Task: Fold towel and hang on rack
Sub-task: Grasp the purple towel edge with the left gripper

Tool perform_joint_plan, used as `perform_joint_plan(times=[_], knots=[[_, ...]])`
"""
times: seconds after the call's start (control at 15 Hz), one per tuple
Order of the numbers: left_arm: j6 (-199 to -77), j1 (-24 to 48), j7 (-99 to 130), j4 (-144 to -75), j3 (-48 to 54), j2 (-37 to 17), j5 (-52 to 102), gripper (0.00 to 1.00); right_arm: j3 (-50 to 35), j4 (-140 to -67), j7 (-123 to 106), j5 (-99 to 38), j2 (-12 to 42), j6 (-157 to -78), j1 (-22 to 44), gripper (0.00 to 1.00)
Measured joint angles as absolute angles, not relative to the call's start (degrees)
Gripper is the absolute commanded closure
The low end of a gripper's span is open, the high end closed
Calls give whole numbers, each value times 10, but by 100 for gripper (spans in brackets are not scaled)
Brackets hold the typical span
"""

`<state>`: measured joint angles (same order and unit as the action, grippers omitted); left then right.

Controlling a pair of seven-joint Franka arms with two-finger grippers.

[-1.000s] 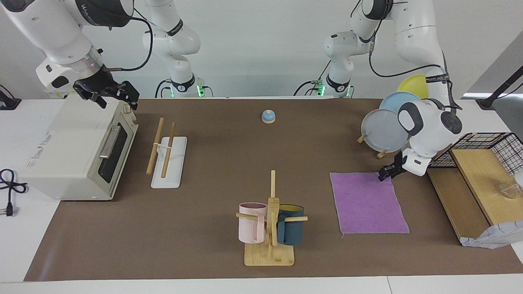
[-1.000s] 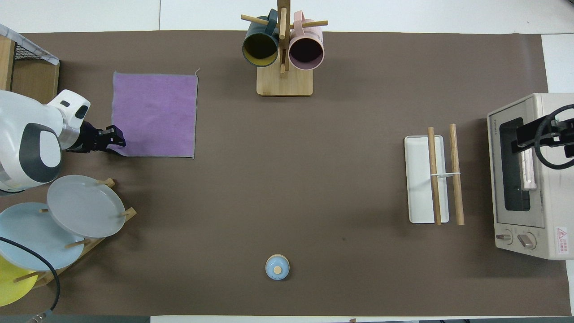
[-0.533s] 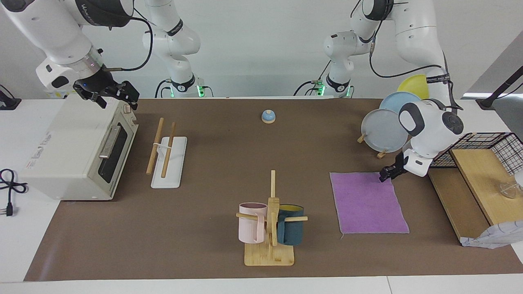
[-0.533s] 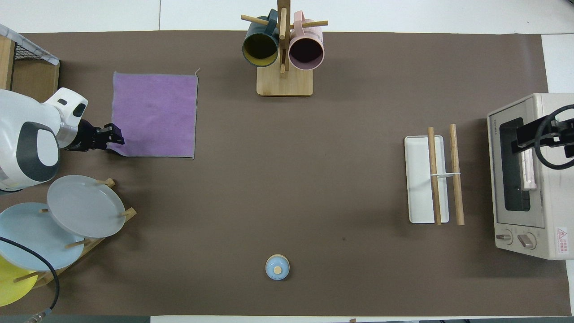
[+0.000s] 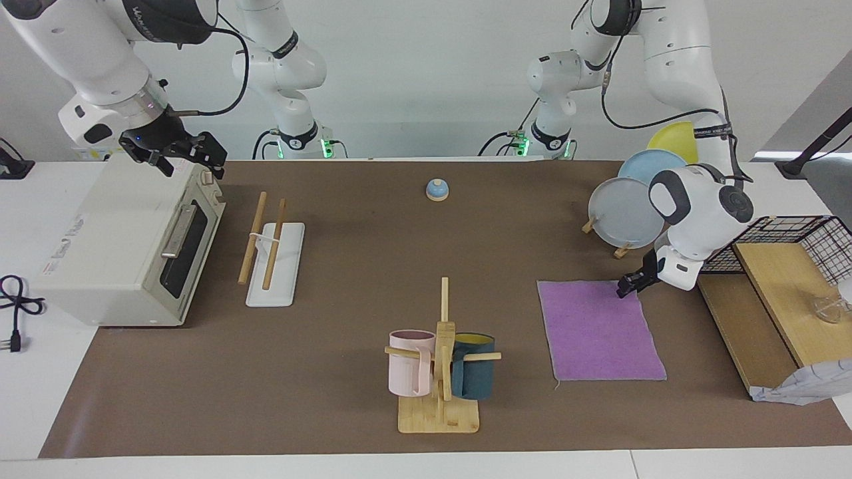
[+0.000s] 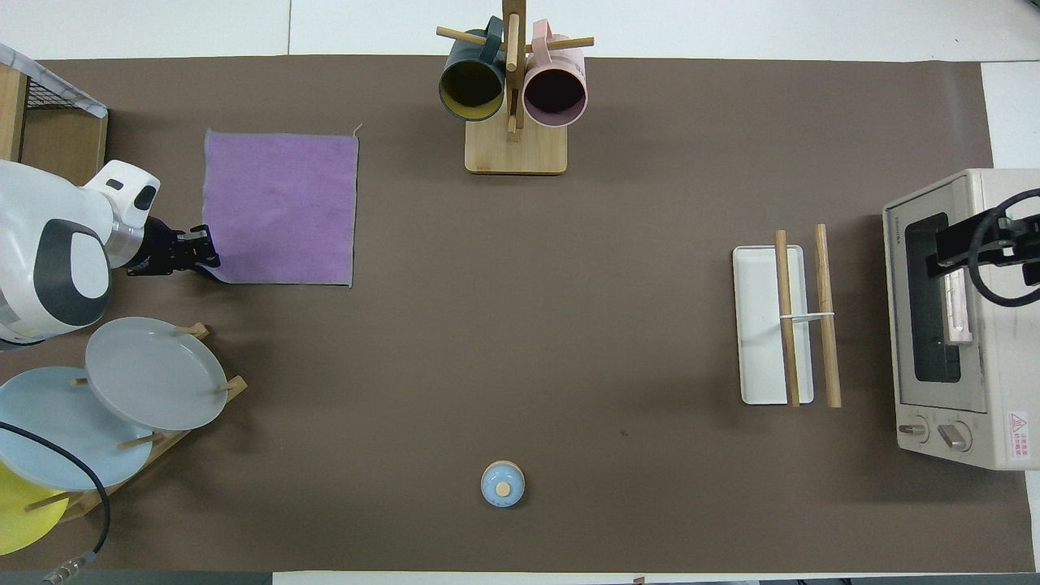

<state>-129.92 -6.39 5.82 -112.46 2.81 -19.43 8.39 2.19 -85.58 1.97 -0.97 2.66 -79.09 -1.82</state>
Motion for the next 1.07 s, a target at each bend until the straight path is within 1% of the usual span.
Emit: perform_joint_plan(times=[0.67, 0.93, 1.07], knots=[[-1296, -62, 59, -1118, 33, -195, 81, 100, 22, -856, 20, -10, 27, -791, -18, 0], [-1280, -56, 52, -1093, 36, -192, 19, 100, 22, -856, 20, -10, 27, -791, -18, 0], [-1262, -34, 42, -1078, 38, -179, -22, 100, 22, -856, 20, -10, 27, -791, -18, 0]])
